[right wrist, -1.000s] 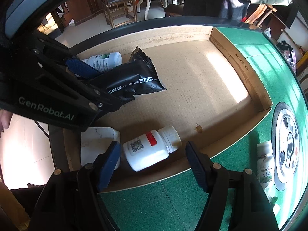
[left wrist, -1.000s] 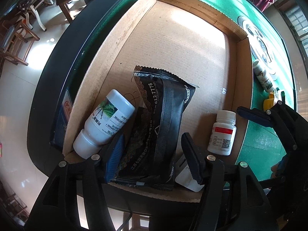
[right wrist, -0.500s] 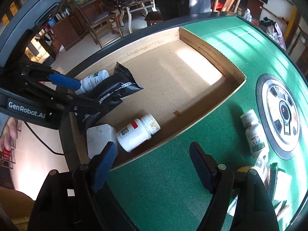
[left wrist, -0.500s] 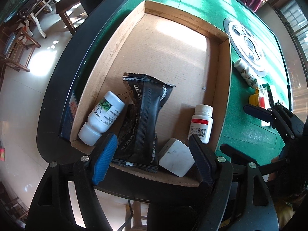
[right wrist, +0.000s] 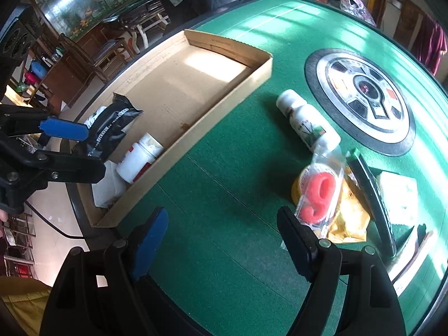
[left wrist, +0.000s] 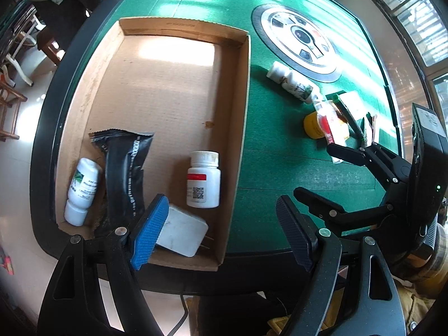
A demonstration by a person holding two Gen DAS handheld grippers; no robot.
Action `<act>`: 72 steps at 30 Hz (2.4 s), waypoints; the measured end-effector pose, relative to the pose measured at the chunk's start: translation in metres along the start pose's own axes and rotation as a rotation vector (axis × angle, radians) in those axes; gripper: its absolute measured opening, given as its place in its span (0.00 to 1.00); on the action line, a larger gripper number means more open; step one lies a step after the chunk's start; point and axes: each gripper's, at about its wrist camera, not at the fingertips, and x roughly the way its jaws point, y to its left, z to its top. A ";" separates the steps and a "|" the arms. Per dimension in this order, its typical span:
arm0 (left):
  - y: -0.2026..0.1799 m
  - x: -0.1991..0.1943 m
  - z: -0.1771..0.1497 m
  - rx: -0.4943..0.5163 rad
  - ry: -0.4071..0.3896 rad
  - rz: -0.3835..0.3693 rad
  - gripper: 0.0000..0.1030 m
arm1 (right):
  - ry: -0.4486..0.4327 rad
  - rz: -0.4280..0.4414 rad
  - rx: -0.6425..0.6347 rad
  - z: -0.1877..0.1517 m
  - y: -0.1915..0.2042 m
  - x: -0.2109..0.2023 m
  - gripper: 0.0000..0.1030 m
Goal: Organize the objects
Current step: 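Grasp the clear box with the red candle using the left tool, then grasp the silver hand-cream tube with the right tool while the left tool holds the candle box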
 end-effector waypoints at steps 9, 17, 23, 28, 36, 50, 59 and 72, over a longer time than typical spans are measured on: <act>-0.052 0.035 0.008 0.128 0.089 -0.036 0.79 | -0.027 -0.032 0.120 -0.031 -0.024 -0.017 0.81; -0.093 0.062 0.023 0.240 0.142 -0.059 0.80 | -0.026 -0.088 0.281 -0.068 -0.062 -0.030 0.82; -0.110 0.072 0.045 0.257 0.135 -0.084 0.80 | -0.043 -0.135 0.392 -0.094 -0.085 -0.045 0.84; -0.109 0.072 0.071 0.142 0.080 -0.138 0.80 | -0.054 -0.168 0.463 -0.113 -0.099 -0.057 0.84; -0.119 0.098 0.102 -0.028 0.098 -0.179 0.80 | -0.072 -0.192 0.519 -0.132 -0.107 -0.069 0.84; -0.120 0.105 0.068 0.203 0.148 -0.136 0.27 | -0.104 -0.208 0.547 -0.129 -0.124 -0.078 0.84; -0.142 0.125 0.032 0.389 0.317 -0.075 0.27 | -0.131 -0.145 0.707 -0.107 -0.170 -0.065 0.82; -0.150 0.135 0.042 0.340 0.202 -0.009 0.55 | -0.017 -0.237 0.638 -0.081 -0.180 -0.036 0.26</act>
